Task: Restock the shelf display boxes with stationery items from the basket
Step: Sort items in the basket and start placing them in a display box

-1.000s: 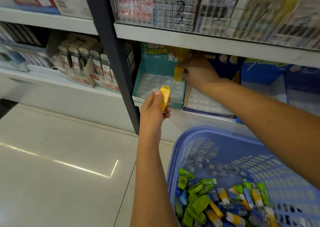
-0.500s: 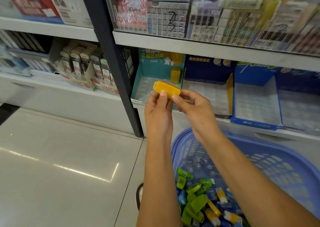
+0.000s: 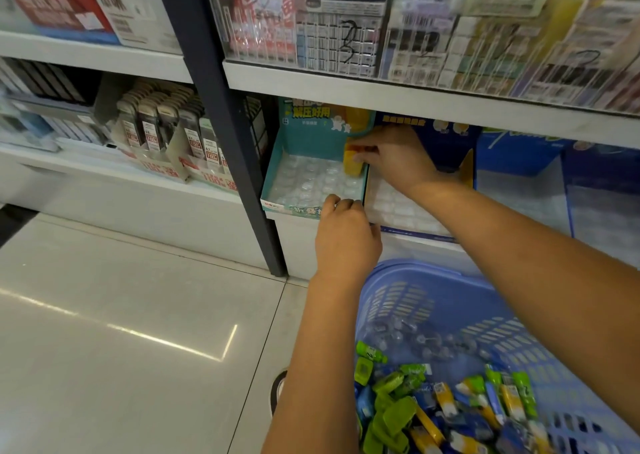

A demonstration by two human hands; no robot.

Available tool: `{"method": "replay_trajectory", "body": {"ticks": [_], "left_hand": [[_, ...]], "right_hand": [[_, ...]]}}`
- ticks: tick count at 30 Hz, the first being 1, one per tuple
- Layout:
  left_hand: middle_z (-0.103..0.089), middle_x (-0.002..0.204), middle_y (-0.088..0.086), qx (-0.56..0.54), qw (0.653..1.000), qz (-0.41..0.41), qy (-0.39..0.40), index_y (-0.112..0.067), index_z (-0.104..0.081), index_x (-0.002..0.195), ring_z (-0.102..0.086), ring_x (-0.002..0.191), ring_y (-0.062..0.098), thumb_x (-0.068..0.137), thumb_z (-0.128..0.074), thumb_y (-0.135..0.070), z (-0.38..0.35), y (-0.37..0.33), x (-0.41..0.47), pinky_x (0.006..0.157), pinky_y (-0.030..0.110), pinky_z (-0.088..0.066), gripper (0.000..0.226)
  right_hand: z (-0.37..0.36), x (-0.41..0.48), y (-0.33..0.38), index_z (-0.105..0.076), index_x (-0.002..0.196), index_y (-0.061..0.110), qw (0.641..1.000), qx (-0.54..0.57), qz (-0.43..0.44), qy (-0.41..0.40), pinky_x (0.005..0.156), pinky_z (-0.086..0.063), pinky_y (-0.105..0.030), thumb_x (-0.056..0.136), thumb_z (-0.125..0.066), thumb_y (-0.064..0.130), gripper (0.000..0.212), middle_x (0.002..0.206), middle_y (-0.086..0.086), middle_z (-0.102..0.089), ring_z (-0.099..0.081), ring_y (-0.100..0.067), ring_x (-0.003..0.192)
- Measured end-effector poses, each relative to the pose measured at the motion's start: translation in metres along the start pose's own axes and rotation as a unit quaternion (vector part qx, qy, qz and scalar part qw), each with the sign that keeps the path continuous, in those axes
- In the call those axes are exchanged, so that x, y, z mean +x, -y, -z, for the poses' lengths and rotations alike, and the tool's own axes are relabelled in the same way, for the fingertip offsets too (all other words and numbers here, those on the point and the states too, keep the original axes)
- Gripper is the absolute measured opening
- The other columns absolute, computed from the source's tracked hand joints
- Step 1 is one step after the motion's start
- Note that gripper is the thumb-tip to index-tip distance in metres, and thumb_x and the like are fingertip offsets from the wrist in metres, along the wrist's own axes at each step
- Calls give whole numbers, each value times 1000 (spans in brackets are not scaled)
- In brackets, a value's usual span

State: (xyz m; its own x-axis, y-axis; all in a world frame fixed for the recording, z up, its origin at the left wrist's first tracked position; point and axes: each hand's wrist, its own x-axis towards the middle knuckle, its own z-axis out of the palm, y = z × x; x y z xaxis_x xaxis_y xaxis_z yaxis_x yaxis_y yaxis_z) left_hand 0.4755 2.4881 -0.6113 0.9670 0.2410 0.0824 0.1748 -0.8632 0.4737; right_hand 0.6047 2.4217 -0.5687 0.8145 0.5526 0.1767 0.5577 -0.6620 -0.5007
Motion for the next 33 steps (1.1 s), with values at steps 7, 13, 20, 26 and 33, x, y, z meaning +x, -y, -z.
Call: {"method": "replay_trajectory", "body": {"ticks": [7,13,20,26,33], "left_hand": [[-57,125,8,10,1000,-7,11,-5,-56,115,-25,137,25,94,-51,-28,0,3,0,103,29,-33,31],[-58,123,11,23,999,-22,23,-4,-57,113,-28,135,27,94,-51,-26,1,4,1,104,26,-25,30],[-66,109,10,-172,973,-15,-152,-9,-63,114,-60,98,22,94,-51,-14,7,-18,-36,81,27,-43,24],[-68,92,19,-25,961,52,269,-4,-69,84,-63,85,30,88,-56,-14,-64,-21,-68,80,37,-51,17],[-58,120,20,124,841,71,522,-1,-53,120,-58,108,32,90,-61,-17,-162,-11,-141,84,38,-49,35]], "right_hand": [[-24,6,-5,-64,110,8,990,-132,11,-50,92,-35,-27,92,-55,17,23,110,-6,-55,-48,-22,115],[-27,1,2,-59,117,7,991,-114,-39,-63,102,-26,-43,95,-45,15,27,131,-17,-51,-32,-34,130],[-2,-58,6,-38,140,18,998,-66,-18,-3,92,-41,-37,94,-49,29,48,131,-15,-40,-45,-31,111],[-23,-209,-70,-68,98,9,979,32,-171,105,80,-49,-33,89,-59,14,13,98,-9,-69,-63,-24,90],[-110,-317,-110,-31,53,12,877,21,-240,417,52,-18,-31,90,-57,21,46,54,-9,-26,-26,-19,51]]}}
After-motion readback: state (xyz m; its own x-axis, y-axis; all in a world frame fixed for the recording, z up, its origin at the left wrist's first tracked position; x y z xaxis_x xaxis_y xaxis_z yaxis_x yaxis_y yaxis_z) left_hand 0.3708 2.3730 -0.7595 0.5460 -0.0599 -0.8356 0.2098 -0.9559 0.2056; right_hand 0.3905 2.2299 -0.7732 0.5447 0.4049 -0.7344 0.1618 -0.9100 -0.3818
